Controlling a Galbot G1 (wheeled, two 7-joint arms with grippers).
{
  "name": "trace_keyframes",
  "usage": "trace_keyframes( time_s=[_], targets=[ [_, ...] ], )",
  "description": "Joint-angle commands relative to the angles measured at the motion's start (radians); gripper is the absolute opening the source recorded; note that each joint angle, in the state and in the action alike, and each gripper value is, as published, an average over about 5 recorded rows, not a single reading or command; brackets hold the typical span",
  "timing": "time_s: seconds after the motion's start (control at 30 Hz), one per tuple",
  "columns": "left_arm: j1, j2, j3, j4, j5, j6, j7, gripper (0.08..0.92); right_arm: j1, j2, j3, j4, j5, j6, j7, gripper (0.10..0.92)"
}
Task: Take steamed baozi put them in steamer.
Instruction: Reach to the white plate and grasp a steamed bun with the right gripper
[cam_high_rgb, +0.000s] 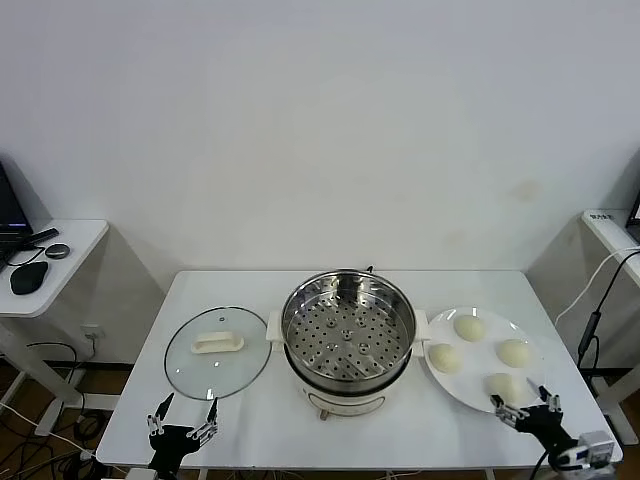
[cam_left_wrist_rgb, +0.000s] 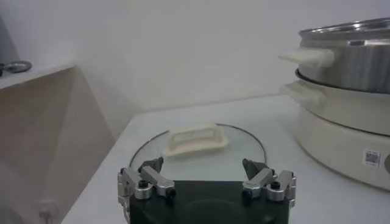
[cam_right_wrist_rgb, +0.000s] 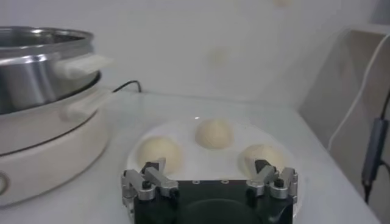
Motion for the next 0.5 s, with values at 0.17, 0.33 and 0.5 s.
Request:
trace_keyframes(
  time_s=[0.17,0.33,0.5],
  targets=[
    [0.008,-0.009,-0.007,-0.029,0.005,0.001,-0.002,0.823,0.252,-0.436,-0.084,-0.113,-0.065,-0.079,-0.043,0.823],
    [0.025,-0.031,-0.008,-0.055,0.008,-0.001,-0.008,0.823,0.57,-0.665,-0.359,-0.291,-0.313,-0.057,-0.263,0.823],
    [0.048,-0.073,0.005,-0.09,0.006,0.0,-0.023,0.823,0.971,-0.717,-0.739,-0.477,-0.486,0.006,-0.527,0.823]
  ],
)
